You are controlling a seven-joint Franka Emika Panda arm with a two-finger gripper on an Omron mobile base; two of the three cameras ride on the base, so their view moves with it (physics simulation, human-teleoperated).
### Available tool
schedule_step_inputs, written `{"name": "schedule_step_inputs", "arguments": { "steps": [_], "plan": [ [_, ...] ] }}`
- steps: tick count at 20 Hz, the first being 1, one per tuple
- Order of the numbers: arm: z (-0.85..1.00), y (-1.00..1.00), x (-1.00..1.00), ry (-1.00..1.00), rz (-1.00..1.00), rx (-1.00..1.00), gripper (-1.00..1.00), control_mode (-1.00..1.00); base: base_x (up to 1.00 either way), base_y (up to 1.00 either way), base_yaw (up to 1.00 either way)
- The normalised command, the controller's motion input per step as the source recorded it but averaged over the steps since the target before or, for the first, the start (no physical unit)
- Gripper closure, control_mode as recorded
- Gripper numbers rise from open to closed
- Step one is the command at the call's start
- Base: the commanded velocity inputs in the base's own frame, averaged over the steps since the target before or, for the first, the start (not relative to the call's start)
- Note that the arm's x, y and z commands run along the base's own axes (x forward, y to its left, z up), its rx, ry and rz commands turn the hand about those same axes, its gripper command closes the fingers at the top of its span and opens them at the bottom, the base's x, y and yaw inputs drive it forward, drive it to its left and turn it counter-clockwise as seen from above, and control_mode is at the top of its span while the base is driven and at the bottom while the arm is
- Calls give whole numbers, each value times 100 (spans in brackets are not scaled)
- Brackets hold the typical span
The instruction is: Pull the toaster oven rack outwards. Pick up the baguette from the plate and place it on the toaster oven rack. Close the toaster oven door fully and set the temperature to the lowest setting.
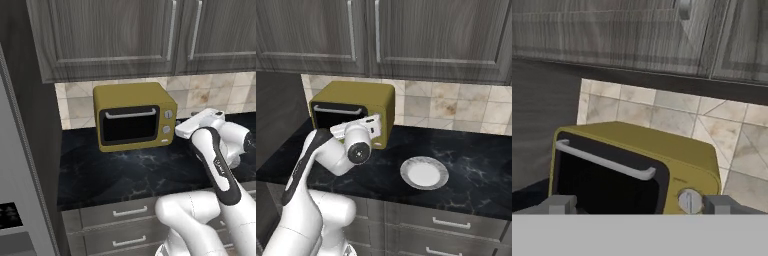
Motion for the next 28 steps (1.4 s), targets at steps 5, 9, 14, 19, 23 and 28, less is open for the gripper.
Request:
{"name": "schedule_step_inputs", "arguments": {
  "steps": [5,9,14,19,23,28],
  "plan": [
    [-11,-26,17,1,-2,8,-100,-100,0,0,0],
    [-24,-43,0,0,-8,2,-100,-100,0,0,0],
    [-11,-11,0,0,-10,0,-100,-100,0,0,0],
    [0,8,5,0,-1,0,-100,-100,0,0,0],
    [-3,17,3,0,0,-1,-100,-100,0,0,0],
    [-5,6,14,0,-2,-1,-100,-100,0,0,0]
  ]
}}
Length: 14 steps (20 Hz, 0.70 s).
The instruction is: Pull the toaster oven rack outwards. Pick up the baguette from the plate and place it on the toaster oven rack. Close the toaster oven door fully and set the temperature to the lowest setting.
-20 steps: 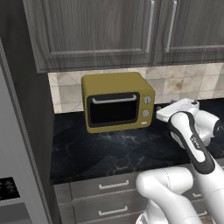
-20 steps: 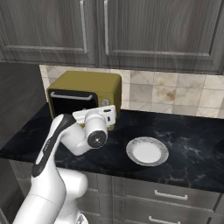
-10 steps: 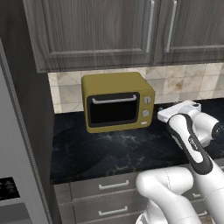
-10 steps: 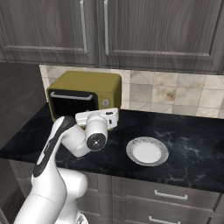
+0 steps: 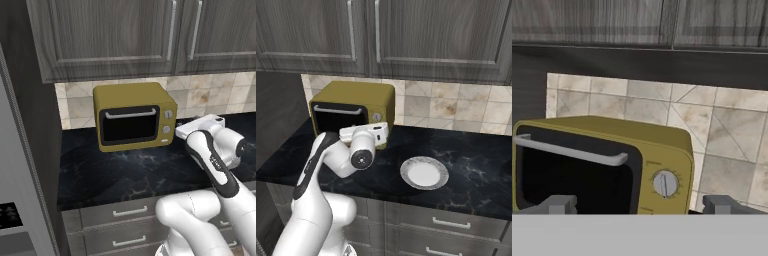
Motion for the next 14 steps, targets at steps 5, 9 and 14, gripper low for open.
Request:
{"name": "schedule_step_inputs", "arguments": {
  "steps": [5,9,14],
  "plan": [
    [-5,0,29,0,-8,-1,-100,-100,0,0,0],
    [-7,0,27,0,-8,-2,-100,-100,0,0,0],
    [-16,0,22,1,-7,-4,-100,-100,0,0,0]
  ]
}}
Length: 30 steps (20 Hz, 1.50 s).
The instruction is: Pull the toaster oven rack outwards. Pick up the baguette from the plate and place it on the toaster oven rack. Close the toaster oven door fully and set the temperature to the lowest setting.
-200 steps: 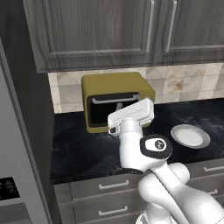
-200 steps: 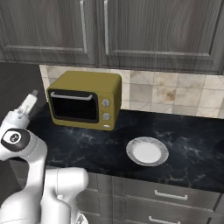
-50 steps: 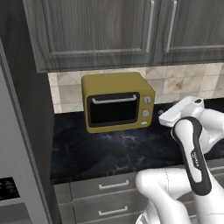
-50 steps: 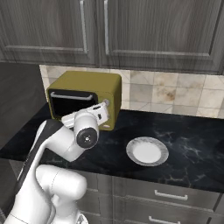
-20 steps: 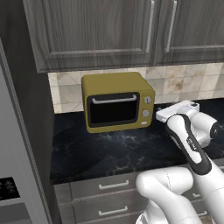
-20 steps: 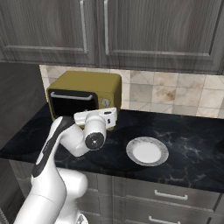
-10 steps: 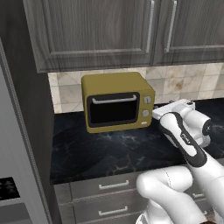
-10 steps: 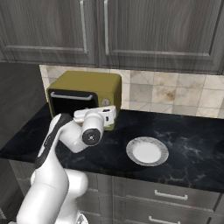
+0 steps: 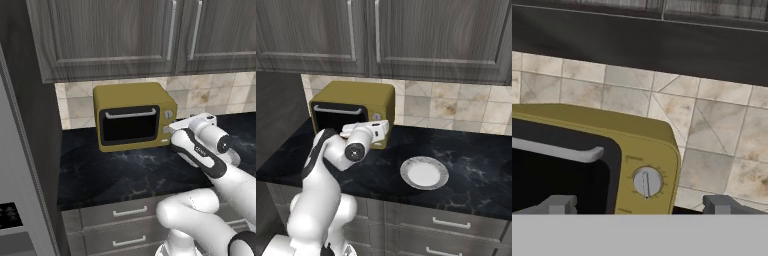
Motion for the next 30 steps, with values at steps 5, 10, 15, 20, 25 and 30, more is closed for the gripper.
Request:
{"name": "schedule_step_inputs", "arguments": {
  "steps": [5,10,15,20,25,30],
  "plan": [
    [-11,0,25,1,-5,-2,-100,-100,0,0,0],
    [-2,0,29,4,-1,0,-100,-100,0,0,0],
    [-4,0,21,3,0,0,-100,-100,0,0,0],
    [-9,-2,20,1,0,0,-100,-100,0,0,0],
    [-11,-9,20,0,0,0,-100,-100,0,0,0],
    [-6,-16,19,1,0,0,-100,-100,0,0,0]
  ]
}}
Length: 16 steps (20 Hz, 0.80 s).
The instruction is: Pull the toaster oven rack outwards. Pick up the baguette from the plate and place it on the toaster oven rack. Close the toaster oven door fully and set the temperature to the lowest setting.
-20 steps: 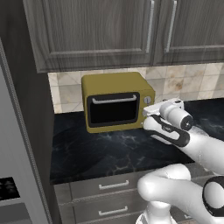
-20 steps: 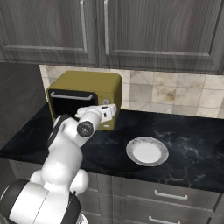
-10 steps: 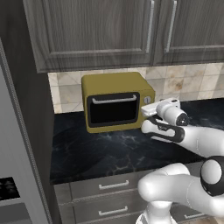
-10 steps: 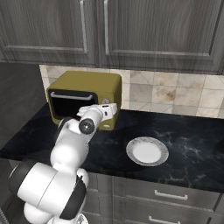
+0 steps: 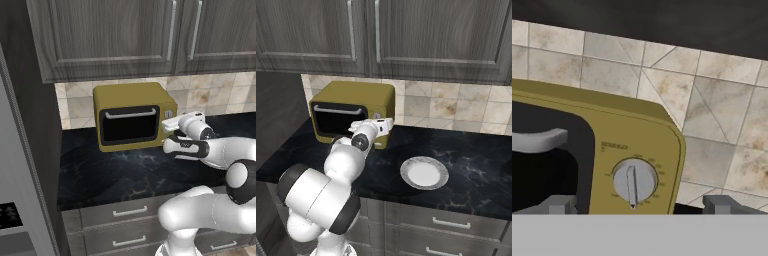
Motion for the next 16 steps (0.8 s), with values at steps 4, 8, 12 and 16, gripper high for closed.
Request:
{"name": "schedule_step_inputs", "arguments": {
  "steps": [4,8,12,16],
  "plan": [
    [-11,-4,16,0,0,0,-100,-100,0,0,0],
    [-16,0,10,0,0,0,-100,-100,0,0,0],
    [-14,0,14,0,-2,0,-100,-100,0,0,0],
    [-7,0,21,0,-1,0,-100,-100,0,0,0]
  ]
}}
